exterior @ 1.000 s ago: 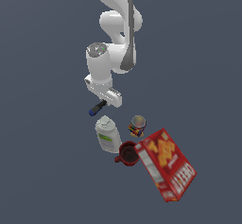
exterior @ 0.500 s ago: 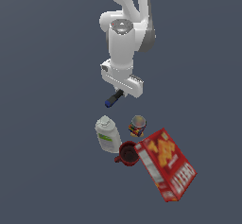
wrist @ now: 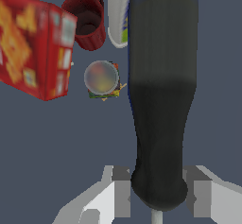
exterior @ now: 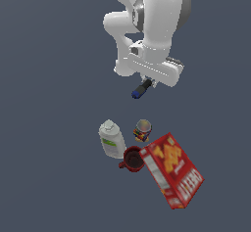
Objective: Pick up a designated object from a clutter of objects.
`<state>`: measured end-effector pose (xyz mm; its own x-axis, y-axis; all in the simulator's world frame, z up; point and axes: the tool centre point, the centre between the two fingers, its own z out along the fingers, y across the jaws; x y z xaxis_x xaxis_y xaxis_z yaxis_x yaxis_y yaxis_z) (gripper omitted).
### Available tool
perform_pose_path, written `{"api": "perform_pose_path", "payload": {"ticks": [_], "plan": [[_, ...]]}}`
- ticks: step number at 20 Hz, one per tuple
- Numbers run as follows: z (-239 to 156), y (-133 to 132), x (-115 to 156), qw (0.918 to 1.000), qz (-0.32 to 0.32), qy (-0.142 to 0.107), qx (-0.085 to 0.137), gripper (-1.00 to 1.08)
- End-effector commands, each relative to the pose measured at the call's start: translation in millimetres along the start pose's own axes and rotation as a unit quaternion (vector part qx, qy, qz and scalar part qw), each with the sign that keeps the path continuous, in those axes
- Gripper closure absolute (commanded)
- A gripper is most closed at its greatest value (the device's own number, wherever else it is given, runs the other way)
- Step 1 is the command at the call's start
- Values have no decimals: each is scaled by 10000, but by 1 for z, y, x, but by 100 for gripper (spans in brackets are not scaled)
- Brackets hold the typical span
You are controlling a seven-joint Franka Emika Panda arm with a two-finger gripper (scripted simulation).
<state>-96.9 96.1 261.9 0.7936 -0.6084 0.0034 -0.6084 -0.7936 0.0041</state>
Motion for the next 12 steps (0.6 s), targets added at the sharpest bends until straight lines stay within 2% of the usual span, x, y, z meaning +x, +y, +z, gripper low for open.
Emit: {"api": "perform_pose_path", "payload": {"ticks": [1,7,12], "plan": [[-21,-20,-14,10000,2,-1,1,108],[-67,-64,-44,10000,-3,-12,12,108],[-93,-91,-60,10000,-3,-17,17,108]]}}
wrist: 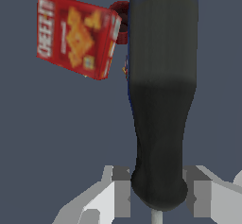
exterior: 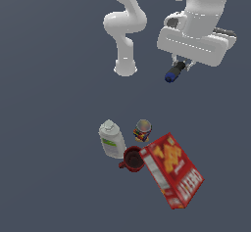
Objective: Pick up a designated object from a clutter of objects.
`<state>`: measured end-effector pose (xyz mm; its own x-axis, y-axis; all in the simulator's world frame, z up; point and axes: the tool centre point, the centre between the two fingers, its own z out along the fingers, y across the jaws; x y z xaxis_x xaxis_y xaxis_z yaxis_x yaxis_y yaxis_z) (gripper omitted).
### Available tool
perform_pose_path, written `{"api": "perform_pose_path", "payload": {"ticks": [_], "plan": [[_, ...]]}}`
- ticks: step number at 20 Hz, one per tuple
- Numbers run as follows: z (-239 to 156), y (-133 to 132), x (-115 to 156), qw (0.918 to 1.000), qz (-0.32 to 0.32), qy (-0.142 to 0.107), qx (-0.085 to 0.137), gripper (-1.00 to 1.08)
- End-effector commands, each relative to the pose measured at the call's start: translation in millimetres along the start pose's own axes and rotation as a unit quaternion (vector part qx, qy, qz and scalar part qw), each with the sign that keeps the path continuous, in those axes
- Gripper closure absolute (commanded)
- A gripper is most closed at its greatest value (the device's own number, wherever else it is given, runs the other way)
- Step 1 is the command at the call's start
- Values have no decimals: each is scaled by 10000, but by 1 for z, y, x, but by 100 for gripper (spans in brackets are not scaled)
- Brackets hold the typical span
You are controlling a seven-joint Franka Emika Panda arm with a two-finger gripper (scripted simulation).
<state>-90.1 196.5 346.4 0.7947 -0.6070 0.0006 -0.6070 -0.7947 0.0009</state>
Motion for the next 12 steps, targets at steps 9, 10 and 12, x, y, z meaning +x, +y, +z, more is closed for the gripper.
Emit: {"api": "perform_pose_path", "payload": {"ticks": [9,10,12], "plan": [[-29,-30,-17,10000,7,-5,4,108],[-30,-31,-17,10000,7,-5,4,108],[-31,-31,-17,10000,9,-5,6,108]]}}
